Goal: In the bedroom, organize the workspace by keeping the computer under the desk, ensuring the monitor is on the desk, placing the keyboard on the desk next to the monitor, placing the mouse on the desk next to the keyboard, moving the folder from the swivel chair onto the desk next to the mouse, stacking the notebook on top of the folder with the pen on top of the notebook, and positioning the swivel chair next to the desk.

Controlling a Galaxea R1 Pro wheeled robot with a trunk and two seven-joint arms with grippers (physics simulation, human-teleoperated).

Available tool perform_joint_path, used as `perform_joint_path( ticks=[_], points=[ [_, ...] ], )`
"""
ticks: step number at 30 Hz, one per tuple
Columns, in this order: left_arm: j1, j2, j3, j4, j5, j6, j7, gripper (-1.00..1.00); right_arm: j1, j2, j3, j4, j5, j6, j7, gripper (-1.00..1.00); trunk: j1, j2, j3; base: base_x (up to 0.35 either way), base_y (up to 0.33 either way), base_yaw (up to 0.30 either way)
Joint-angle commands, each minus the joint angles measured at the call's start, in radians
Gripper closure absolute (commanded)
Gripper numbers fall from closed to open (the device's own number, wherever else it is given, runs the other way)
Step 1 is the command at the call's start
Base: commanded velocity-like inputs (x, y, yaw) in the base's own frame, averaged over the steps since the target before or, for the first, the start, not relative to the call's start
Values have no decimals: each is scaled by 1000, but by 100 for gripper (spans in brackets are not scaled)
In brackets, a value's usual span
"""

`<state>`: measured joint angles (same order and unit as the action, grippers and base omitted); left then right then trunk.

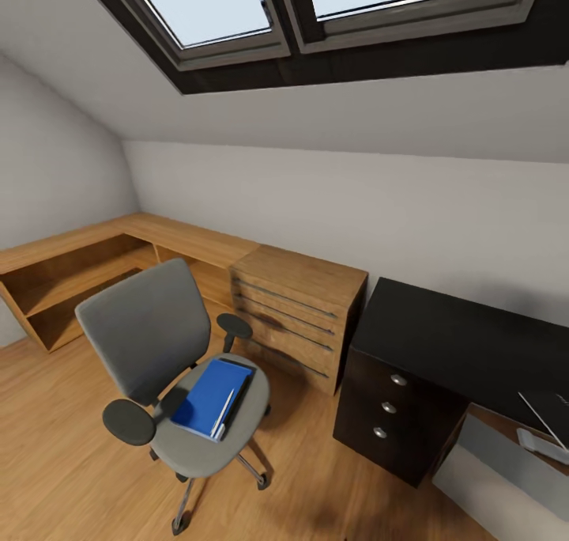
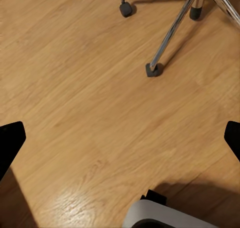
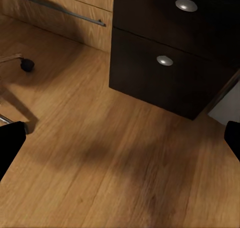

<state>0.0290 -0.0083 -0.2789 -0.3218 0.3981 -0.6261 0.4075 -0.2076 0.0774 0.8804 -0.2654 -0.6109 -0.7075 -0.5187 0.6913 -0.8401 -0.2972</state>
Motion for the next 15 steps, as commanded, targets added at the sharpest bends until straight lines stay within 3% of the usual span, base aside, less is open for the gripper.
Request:
perform_joint_path(
  ticks=[1, 9, 15],
  points=[
    [0, 1, -8, -2, 5, -1, 8, -100, -1, 0, 9, 0, -4, -2, -7, -100, 0, -1, -1, 0, 0, 0],
    [0, 2, -10, -2, 4, -1, 7, -100, -1, 3, 10, 0, -4, -3, -9, -100, 0, -1, -1, -21, 17, 215],
    [0, 2, -10, -2, 4, -1, 7, -100, -1, 2, 9, 0, -4, -3, -9, -100, 0, -1, -1, -190, 183, 250]
  ],
)
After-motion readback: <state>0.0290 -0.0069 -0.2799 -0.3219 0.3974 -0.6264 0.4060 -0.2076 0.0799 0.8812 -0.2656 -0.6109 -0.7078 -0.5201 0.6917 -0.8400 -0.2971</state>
